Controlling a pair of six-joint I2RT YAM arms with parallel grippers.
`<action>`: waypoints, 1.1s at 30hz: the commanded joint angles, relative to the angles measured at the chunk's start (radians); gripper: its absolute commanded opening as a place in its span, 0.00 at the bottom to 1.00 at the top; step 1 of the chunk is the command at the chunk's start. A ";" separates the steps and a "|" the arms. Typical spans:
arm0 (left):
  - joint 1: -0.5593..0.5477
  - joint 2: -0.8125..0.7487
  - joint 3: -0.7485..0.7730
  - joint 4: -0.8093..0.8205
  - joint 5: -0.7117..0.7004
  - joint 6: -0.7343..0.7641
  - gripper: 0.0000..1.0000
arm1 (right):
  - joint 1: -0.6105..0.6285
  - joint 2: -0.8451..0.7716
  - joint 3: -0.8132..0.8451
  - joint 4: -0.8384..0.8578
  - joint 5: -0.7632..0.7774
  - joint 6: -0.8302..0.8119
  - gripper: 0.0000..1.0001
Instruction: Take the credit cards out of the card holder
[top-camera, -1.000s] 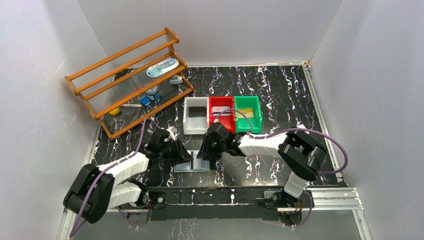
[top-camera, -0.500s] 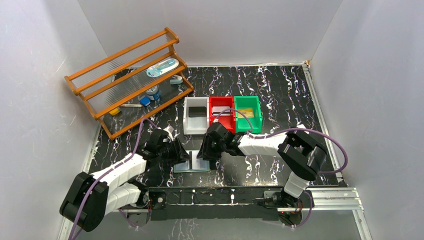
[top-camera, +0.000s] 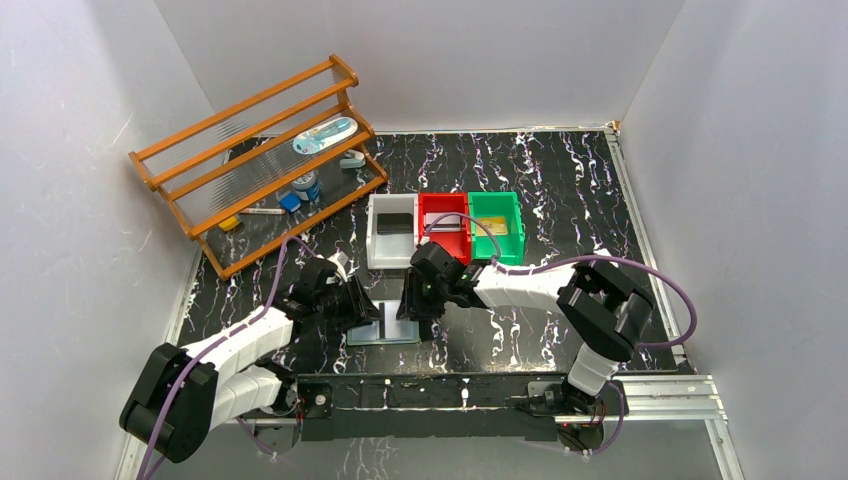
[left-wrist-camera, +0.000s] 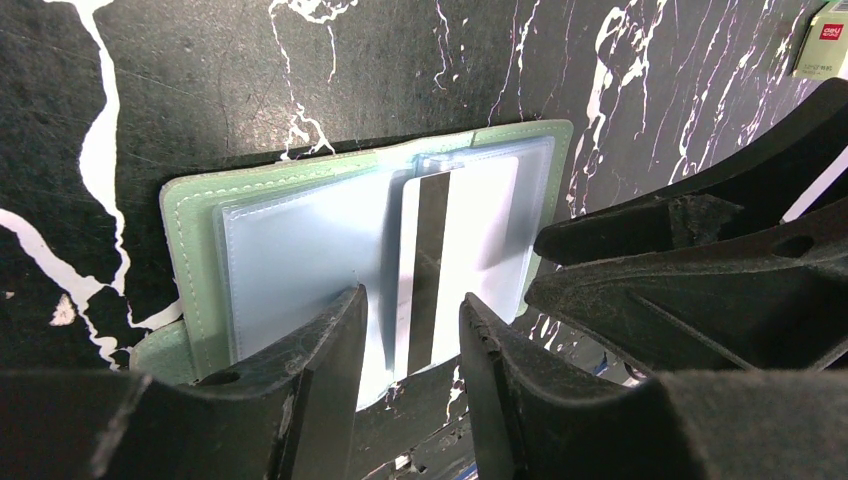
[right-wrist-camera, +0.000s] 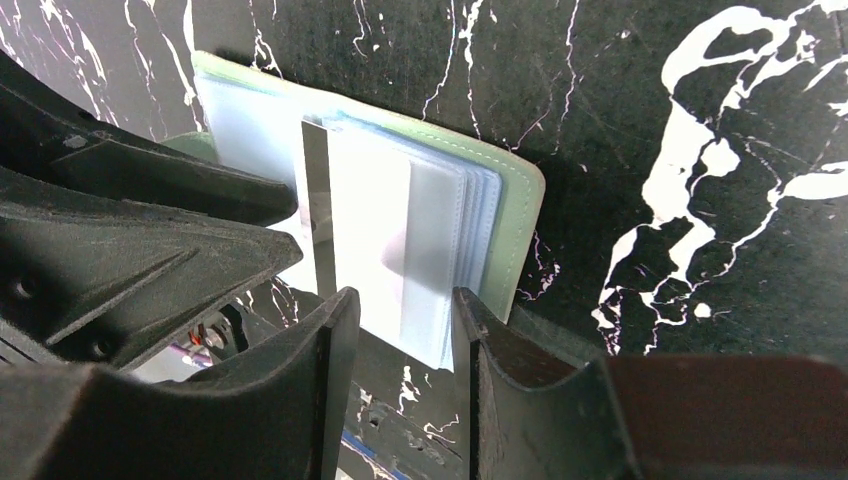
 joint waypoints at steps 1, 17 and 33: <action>-0.004 -0.007 0.016 -0.011 0.017 0.006 0.38 | 0.007 -0.023 0.040 0.037 -0.023 -0.020 0.47; -0.004 -0.020 0.018 -0.015 0.019 0.009 0.37 | 0.007 0.052 0.038 0.131 -0.170 -0.014 0.47; -0.004 -0.045 -0.111 0.122 0.043 -0.105 0.36 | 0.006 0.094 -0.137 0.122 -0.078 0.138 0.46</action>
